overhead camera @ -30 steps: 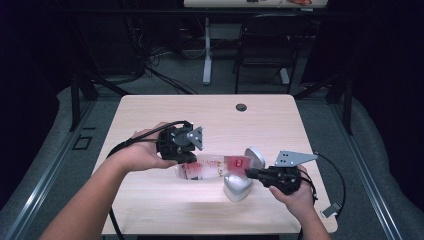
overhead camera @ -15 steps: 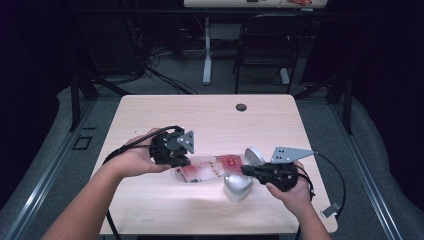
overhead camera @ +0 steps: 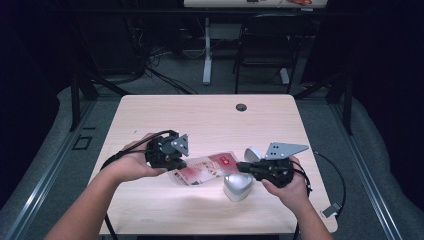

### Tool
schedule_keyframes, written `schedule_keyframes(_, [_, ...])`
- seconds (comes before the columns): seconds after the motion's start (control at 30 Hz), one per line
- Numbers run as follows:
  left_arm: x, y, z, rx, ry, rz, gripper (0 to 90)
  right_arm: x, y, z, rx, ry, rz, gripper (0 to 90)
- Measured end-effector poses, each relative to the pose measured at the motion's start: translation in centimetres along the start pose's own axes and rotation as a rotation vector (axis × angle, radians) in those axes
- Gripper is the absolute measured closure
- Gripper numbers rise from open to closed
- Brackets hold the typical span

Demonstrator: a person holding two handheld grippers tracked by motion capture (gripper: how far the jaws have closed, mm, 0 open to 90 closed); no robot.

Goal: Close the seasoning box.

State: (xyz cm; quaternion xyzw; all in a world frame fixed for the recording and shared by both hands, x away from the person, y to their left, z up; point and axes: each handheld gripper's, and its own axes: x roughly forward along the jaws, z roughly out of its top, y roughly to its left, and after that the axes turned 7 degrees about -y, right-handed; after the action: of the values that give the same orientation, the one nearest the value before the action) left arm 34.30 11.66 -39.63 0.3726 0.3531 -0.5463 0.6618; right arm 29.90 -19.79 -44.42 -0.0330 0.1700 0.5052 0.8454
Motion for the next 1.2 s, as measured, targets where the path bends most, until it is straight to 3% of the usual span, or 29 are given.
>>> schedule_keyframes(0.63, [0.2,0.2,-1.8,-0.043,-0.024,0.016,89.2,1.3,0.7,2.9,-0.046,0.040,-0.026,90.0])
schedule_keyframes(1.2, [1.2,0.8,-3.7,-0.087,-0.052,0.032,89.1,3.1,1.4,6.1,-0.140,0.125,-0.044,90.0])
